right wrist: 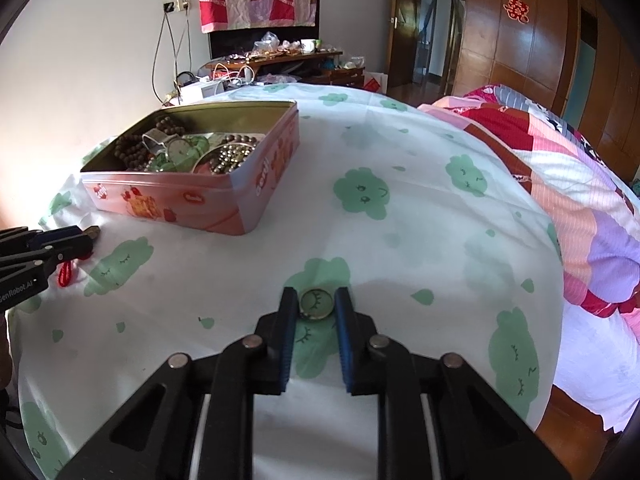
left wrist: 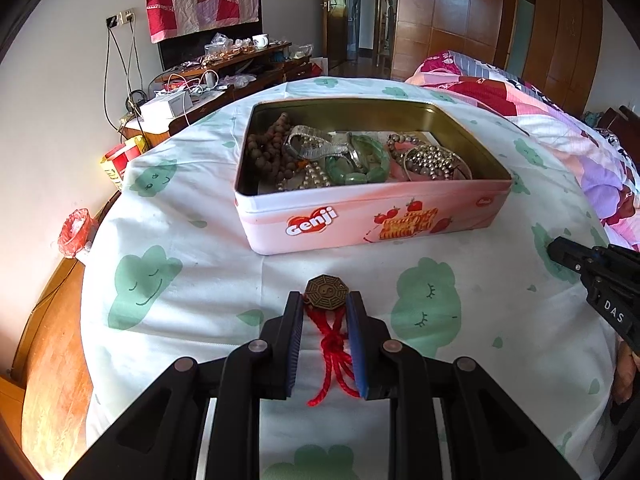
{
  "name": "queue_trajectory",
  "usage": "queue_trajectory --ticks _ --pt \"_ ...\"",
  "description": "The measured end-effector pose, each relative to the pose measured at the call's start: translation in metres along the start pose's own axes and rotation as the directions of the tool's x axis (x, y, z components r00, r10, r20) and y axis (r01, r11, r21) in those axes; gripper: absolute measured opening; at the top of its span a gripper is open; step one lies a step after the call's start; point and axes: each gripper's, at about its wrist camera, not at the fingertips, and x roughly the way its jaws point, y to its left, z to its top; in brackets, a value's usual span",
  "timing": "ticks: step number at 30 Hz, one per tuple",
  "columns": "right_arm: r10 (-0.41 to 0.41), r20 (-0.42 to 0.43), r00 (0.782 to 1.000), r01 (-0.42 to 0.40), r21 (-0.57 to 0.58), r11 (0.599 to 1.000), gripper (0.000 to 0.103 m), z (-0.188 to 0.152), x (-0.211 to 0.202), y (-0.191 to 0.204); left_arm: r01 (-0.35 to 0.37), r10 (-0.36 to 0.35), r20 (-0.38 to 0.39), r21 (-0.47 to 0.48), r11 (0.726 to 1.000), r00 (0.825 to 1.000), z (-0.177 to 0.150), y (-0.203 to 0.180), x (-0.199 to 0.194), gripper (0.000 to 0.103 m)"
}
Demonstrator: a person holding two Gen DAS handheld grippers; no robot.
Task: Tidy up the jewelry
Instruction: 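Close the right tool on the small silver ring and lift it, then carry coin charm and ring into the tin and open both tools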
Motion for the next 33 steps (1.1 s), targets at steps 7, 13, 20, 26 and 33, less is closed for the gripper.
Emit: queue_trajectory --ticks 7,13,20,26,33 --pt "0.003 -0.005 1.000 -0.003 -0.003 1.000 0.005 0.002 -0.004 0.000 0.003 -0.004 0.011 0.011 1.000 1.000 0.003 -0.002 -0.005 0.022" --pt "0.013 -0.018 1.000 -0.013 0.021 1.000 0.027 0.002 -0.001 -0.006 0.004 -0.004 0.000 0.002 1.000 1.000 0.001 0.001 -0.001 0.022" --pt "-0.012 -0.004 1.000 0.012 0.023 1.000 0.040 0.002 -0.002 -0.007 0.005 -0.005 0.000 0.004 1.000 1.000 0.001 -0.001 -0.001 0.022" --pt "-0.043 -0.010 0.999 0.044 0.037 0.998 0.040 0.004 -0.001 -0.014 0.004 -0.004 0.000 0.003 1.000 1.000 0.000 0.000 -0.001 0.022" --pt "-0.029 -0.026 0.999 0.029 0.007 1.000 0.023 0.000 0.002 -0.012 0.008 -0.008 0.002 0.007 1.000 1.000 0.000 -0.001 -0.001 0.022"
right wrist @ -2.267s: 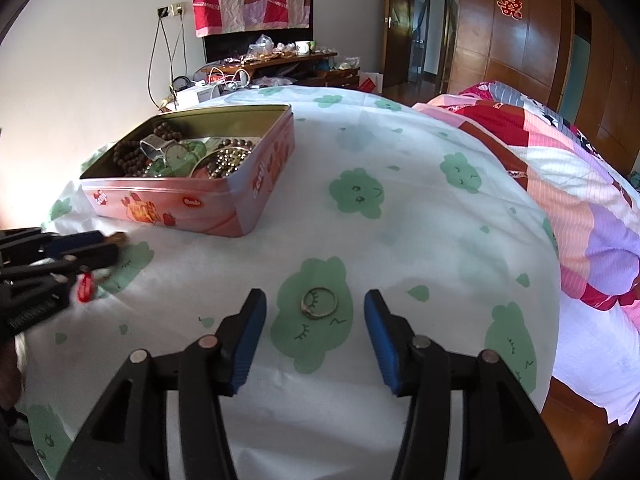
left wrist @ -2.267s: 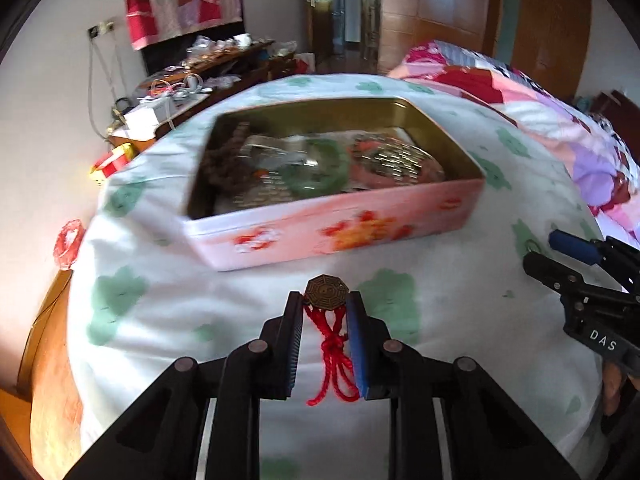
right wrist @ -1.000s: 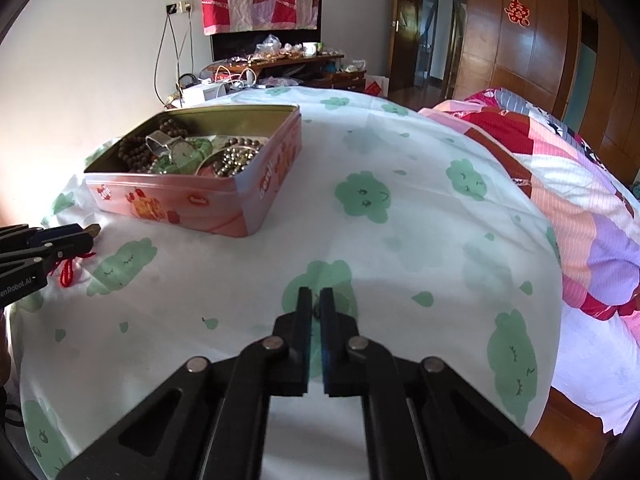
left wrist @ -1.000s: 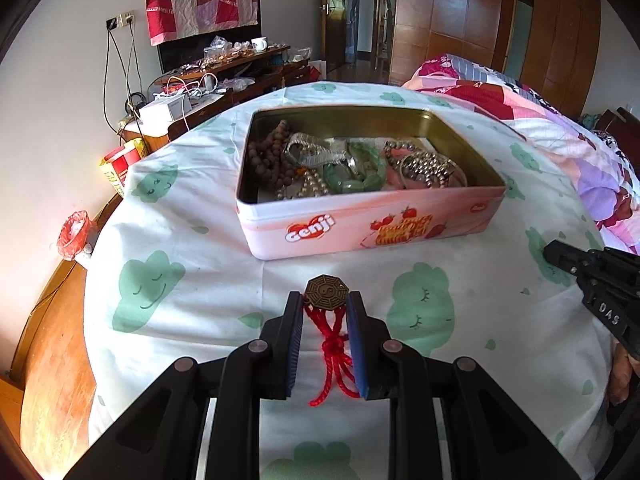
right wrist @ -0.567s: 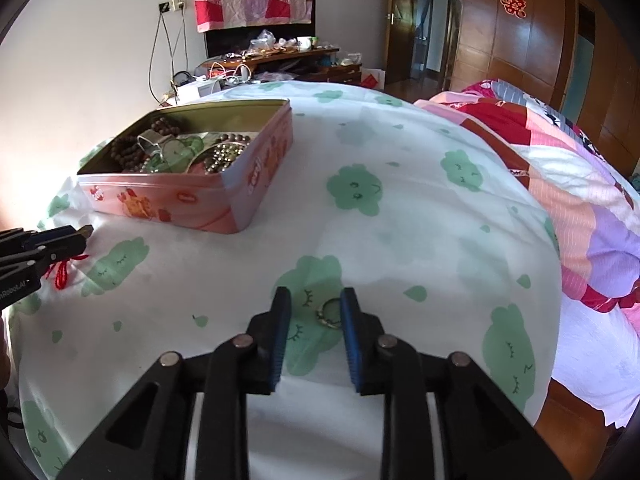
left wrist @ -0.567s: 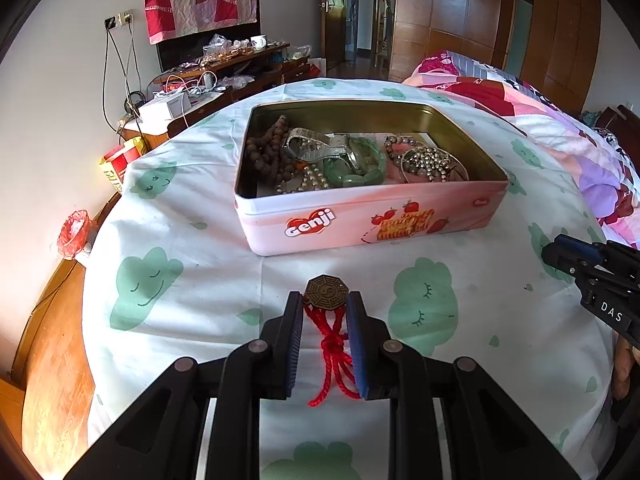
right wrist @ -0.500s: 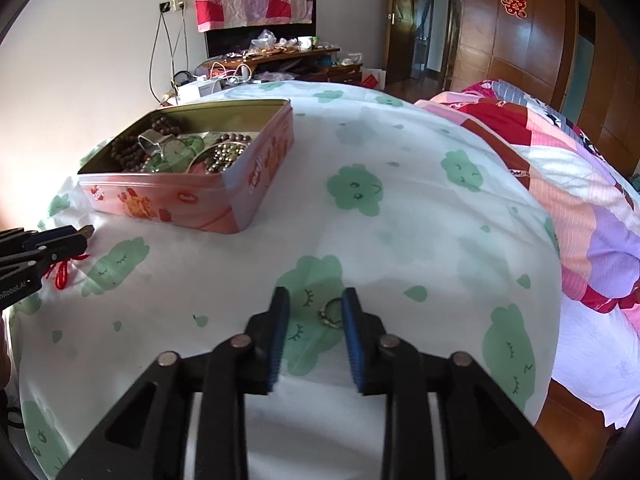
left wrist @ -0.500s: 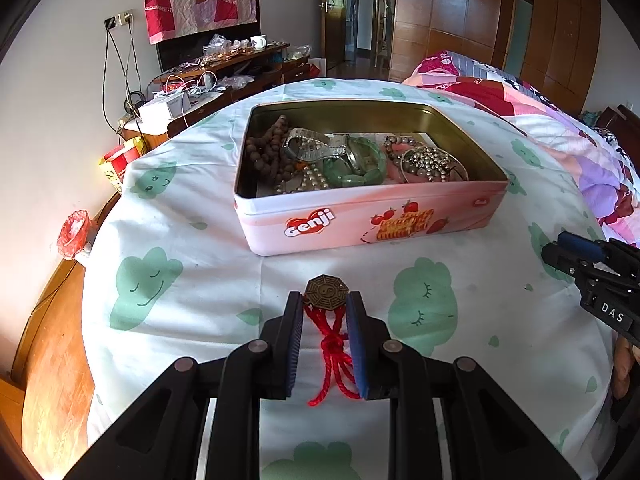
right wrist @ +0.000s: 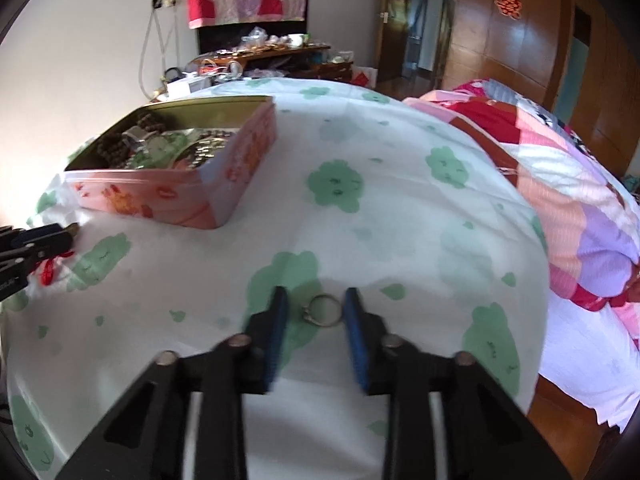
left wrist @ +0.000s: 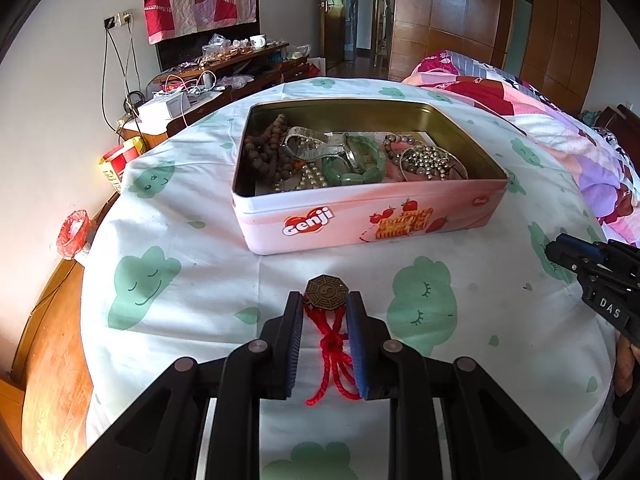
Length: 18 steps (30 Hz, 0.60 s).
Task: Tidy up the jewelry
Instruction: 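Carry coin charm and ring into the tin and open both tools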
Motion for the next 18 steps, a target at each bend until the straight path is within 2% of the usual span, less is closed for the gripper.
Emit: queue_trajectory --ticks 2,5,9,18 --pt "-0.016 0.004 1.000 0.016 -0.024 1.000 0.023 -0.001 -0.001 0.005 0.001 -0.001 0.006 -0.001 1.000 1.000 0.000 0.001 -0.001 0.022" --pt "0.014 0.009 1.000 -0.014 0.004 1.000 0.023 -0.002 -0.002 0.003 0.006 -0.006 0.019 -0.005 1.000 1.000 0.003 0.003 -0.008 0.022" --pt "0.021 0.040 0.999 -0.020 -0.016 1.000 0.023 0.002 -0.013 0.010 0.012 -0.011 0.058 -0.006 1.000 0.998 0.013 0.004 -0.023 0.022" --pt "0.073 0.112 0.991 -0.067 -0.057 0.996 0.023 0.030 -0.034 0.029 0.002 -0.006 0.151 0.030 1.000 0.988 0.048 0.003 -0.056 0.022"
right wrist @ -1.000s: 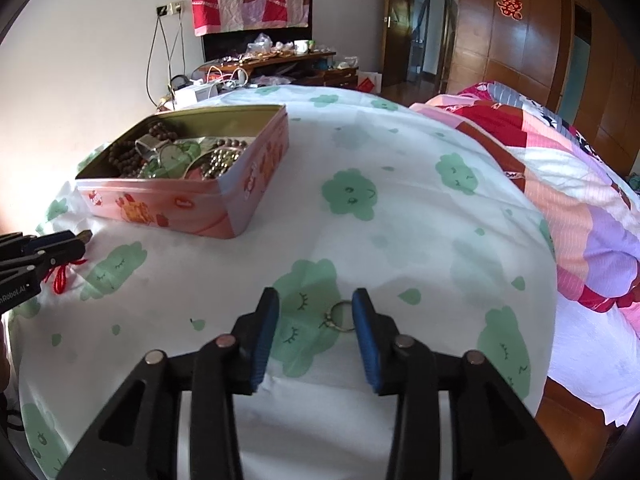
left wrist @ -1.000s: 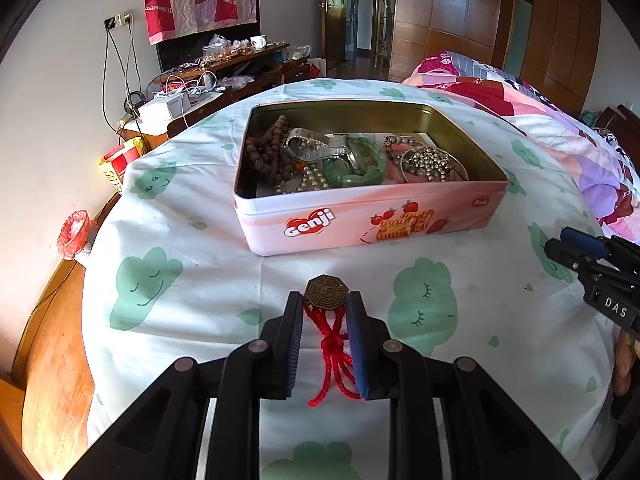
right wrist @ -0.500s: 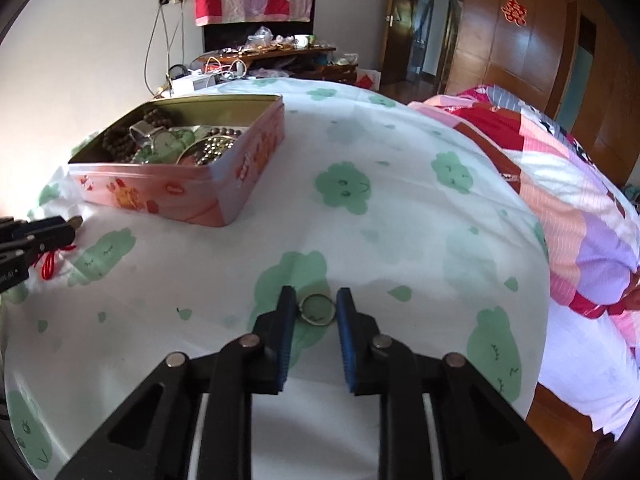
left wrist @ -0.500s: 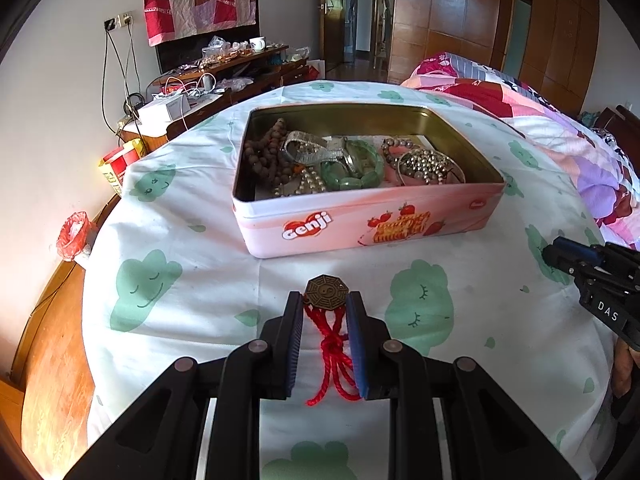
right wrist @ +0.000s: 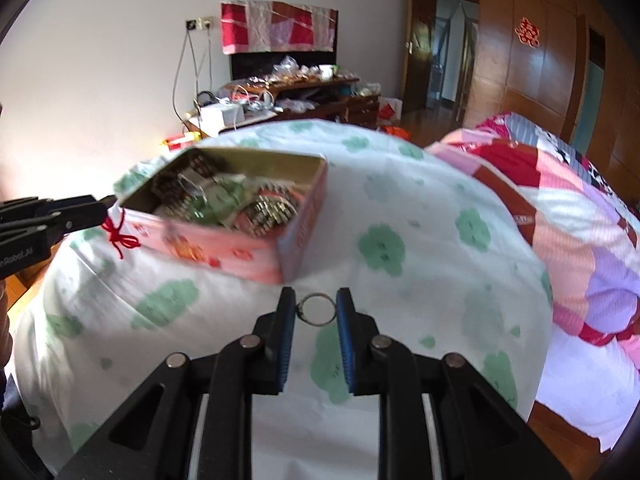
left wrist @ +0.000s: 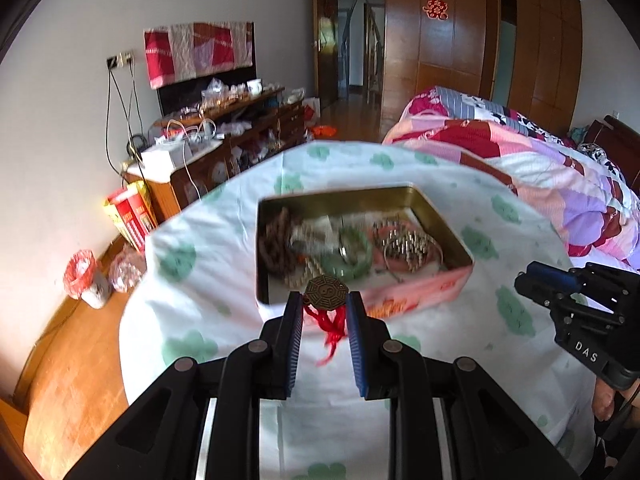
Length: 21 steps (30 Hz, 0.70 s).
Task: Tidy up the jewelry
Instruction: 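Carry coin charm and ring into the tin and open both tools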
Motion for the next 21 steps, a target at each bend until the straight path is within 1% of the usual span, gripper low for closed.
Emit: queue_trajectory --ticks 10,15,21 --pt "0.031 0.058 0.998 -0.029 -0.046 0.999 0.023 0.036 -0.002 0.014 -0.018 0.018 0.023 0.029 0.999 1.000 0.026 0.003 0.004 0.022" --pt "0.042 0.075 0.996 -0.038 -0.062 0.997 0.023 0.049 0.003 0.020 -0.039 0.038 0.019 0.039 0.998 0.999 0.039 0.005 0.021 0.022" --pt "0.050 0.098 0.994 -0.042 -0.081 0.996 0.023 0.070 0.022 0.029 -0.063 0.063 -0.001 0.049 0.997 0.998 0.051 0.008 0.053 0.023"
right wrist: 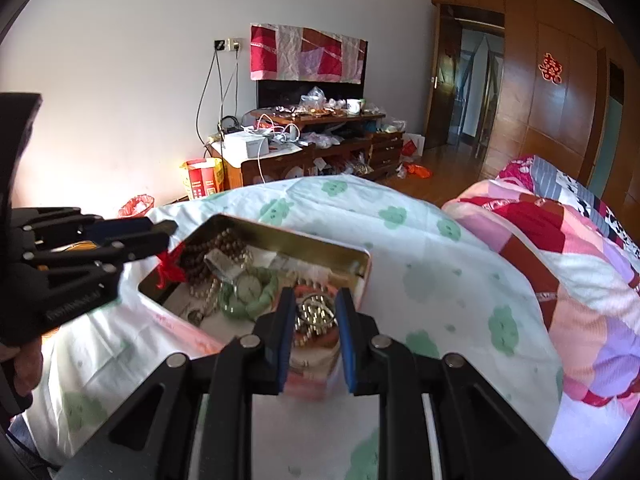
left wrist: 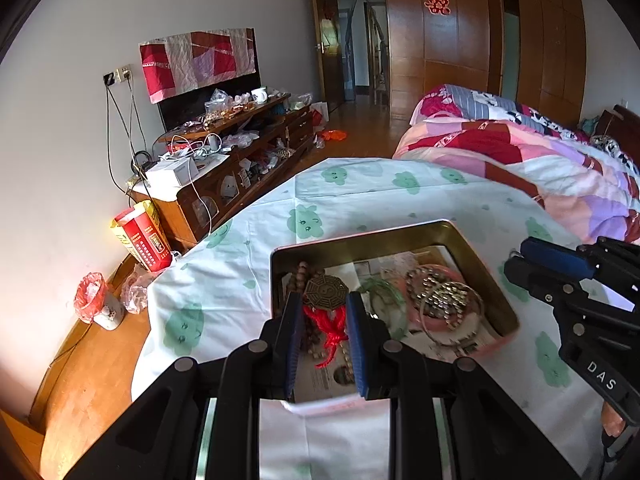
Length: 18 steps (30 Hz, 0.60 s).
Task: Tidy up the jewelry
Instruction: 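Carry coin charm and ring into the tin and open both tools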
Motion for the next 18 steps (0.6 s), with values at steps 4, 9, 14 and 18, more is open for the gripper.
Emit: queue_trajectory --ticks 4,9,14,18 --pt "0.004 -0.008 1.000 -0.004 -0.012 1.000 0.023 0.006 0.022 0.003 0.004 -0.005 -0.032 -0.024 1.000 0.999 0.003 0.005 0.022 0.024" --pt "-0.004 -0.038 0.999 0.003 -0.043 0.999 0.025 0.002 0.045 0.010 -0.051 0.050 -0.027 -0.017 0.999 0.998 0.001 0.003 0.030 0.071" --pt "-0.024 -0.029 0.999 0.023 -0.041 0.999 0.054 -0.005 0.039 0.010 -0.067 0.066 -0.014 -0.057 0.996 0.998 -0.003 0.010 0.022 0.083" --pt "-0.062 -0.029 0.998 0.061 -0.015 0.998 0.057 -0.010 0.027 0.005 -0.060 0.060 -0.007 -0.088 0.994 0.998 -0.008 0.015 0.011 0.083"
